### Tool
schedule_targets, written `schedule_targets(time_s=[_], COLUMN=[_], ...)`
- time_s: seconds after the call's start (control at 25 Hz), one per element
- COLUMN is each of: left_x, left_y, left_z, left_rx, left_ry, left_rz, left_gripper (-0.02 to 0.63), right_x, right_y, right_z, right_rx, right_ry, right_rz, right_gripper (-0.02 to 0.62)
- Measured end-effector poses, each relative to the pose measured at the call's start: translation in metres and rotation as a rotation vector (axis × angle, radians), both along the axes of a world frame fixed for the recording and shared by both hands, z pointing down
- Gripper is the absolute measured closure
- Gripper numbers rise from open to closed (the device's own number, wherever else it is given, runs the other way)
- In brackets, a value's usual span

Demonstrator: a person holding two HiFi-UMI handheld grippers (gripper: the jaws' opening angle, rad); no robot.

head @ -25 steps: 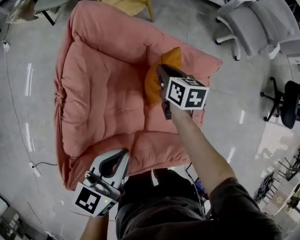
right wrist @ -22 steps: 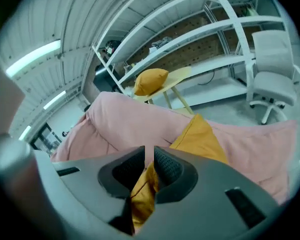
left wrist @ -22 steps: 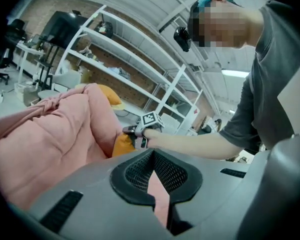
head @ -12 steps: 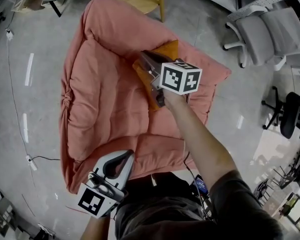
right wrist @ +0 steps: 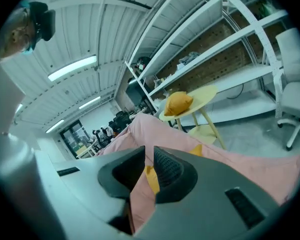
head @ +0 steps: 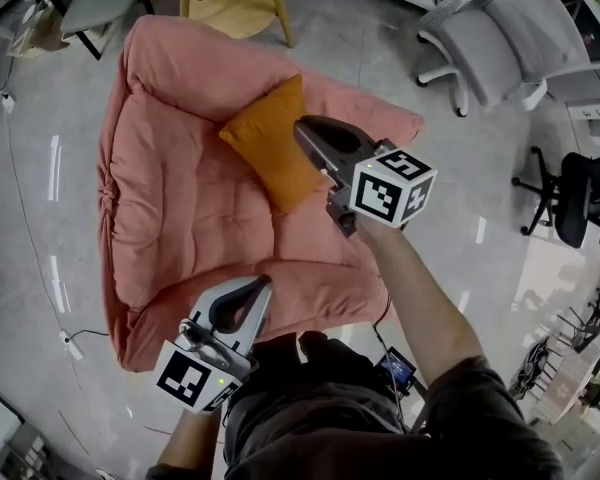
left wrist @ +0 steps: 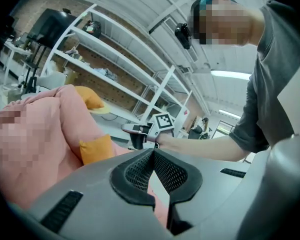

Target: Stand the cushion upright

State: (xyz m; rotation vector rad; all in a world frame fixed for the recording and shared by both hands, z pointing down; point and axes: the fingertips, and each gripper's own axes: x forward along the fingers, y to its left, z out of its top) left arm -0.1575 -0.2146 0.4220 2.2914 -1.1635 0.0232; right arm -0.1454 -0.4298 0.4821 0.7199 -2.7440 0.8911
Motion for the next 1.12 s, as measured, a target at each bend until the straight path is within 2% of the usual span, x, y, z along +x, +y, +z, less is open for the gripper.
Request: schedule_targets(time_s=[0.32, 0.48, 0.72, 1.12], left_x=[0.062, 0.075, 0.085, 0.093], left_y=[0.013, 0.021, 0.033, 0.041], left_z=[-0.046, -0.069, -0.100, -0.108], left_rx=[0.098, 0.131, 0.168, 0.171], left_ry=[-0.050, -0.075, -0.092, -0.096], left_rz=[0.074, 0.079, 0.081, 0.087], left_gripper=[0.597, 0.597, 0.595, 0.597], right_x=[0.099, 0.129, 0.151, 0.160], right_y=[0.084, 0.126, 0.176, 0.207], right_z=[-0.071, -0.094, -0.118, -0.122], right_rx=[0.153, 0.172, 0.167, 0.156], right_ry=[0.091, 0.125, 0.137, 0.176], right_rz=[-0.009, 0.006, -0.005, -0.011], right_gripper=[0.552, 0.561, 0.572, 0.580])
